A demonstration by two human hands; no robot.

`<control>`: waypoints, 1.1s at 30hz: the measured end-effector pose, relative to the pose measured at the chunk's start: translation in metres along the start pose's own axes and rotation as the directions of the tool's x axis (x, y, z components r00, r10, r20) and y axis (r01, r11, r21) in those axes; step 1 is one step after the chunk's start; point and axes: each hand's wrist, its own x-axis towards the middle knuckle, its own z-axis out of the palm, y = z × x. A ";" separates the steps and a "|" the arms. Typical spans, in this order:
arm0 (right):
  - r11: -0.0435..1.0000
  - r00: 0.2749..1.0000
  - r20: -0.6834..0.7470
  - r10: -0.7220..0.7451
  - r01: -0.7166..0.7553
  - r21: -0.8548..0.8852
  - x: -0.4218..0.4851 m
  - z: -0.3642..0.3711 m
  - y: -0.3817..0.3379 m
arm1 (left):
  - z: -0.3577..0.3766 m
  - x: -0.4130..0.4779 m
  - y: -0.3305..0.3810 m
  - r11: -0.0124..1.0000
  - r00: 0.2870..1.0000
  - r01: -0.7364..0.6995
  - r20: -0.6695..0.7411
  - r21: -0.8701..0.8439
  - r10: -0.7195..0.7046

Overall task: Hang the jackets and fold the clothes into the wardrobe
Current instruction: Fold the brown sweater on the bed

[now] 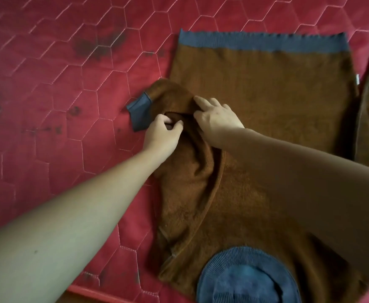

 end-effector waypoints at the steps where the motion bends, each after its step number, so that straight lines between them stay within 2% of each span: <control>1: 1.000 1.000 -0.030 -0.007 0.006 -0.005 0.005 -0.002 0.001 | 0.001 0.005 0.003 1.000 1.000 0.023 0.019 -0.014 -0.023; 2: 0.999 0.996 -0.083 0.011 -0.007 0.045 0.009 -0.005 0.002 | 0.001 0.009 0.006 0.999 0.999 0.016 0.030 -0.045 -0.015; 4: 0.959 0.961 -0.238 0.143 -0.076 0.273 0.013 -0.014 0.009 | 0.001 0.015 0.012 0.989 0.994 -0.085 0.061 -0.118 0.092; 6: 0.830 0.874 -0.314 0.371 -0.161 0.533 0.009 -0.022 0.028 | 0.004 0.023 0.017 0.968 0.966 -0.227 0.104 -0.109 0.238; 8: 0.622 0.783 -0.181 0.595 -0.307 0.721 -0.003 -0.022 0.054 | 0.009 0.027 0.022 0.959 0.936 -0.280 0.211 -0.038 0.281; 9: 0.542 0.769 -0.061 0.636 -0.389 0.745 -0.010 -0.020 0.067 | 0.011 0.027 0.023 0.956 0.924 -0.295 0.258 0.005 0.283; 10: 0.536 0.781 0.043 0.623 -0.466 0.704 -0.015 -0.018 0.077 | 0.013 0.027 0.023 0.949 0.916 -0.313 0.277 0.036 0.291; 11: 0.575 0.803 0.103 0.588 -0.504 0.645 -0.017 -0.017 0.084 | 0.013 0.029 0.021 0.945 0.916 -0.322 0.269 0.050 0.298; 14: 0.628 0.834 0.084 0.546 -0.474 0.617 0.007 -0.026 0.100 | 0.010 0.032 0.017 0.950 0.925 -0.312 0.231 0.008 0.302; 17: 0.567 0.807 0.086 0.585 -0.482 0.668 0.035 -0.039 0.112 | 0.004 0.034 0.010 0.961 0.933 -0.276 0.231 -0.028 0.274; 21: 0.525 0.788 0.084 0.610 -0.481 0.702 0.026 -0.033 0.125 | -0.006 0.031 -0.008 0.943 0.941 -0.307 0.191 0.126 0.280; 23: 0.452 0.764 0.105 0.637 -0.480 0.752 0.015 -0.025 0.133 | -0.008 0.027 -0.020 0.912 0.937 -0.343 0.148 0.226 0.316; 25: 0.313 0.726 0.162 0.668 -0.472 0.824 0.012 -0.021 0.139 | -0.009 0.020 -0.029 0.895 0.938 -0.346 0.096 0.283 0.332; 28: 0.236 0.750 0.177 0.638 -0.408 0.882 0.025 -0.035 0.132 | -0.010 0.009 -0.040 0.882 0.928 -0.349 -0.015 0.316 0.373; 31: 0.273 0.822 0.156 0.547 -0.352 0.895 0.045 -0.052 0.115 | -0.017 0.002 -0.052 0.883 0.920 -0.315 -0.117 0.348 0.374; 33: 0.387 0.848 0.165 0.504 -0.392 0.835 0.049 -0.051 0.112 | -0.020 0.000 -0.059 0.889 0.931 -0.280 -0.124 0.363 0.344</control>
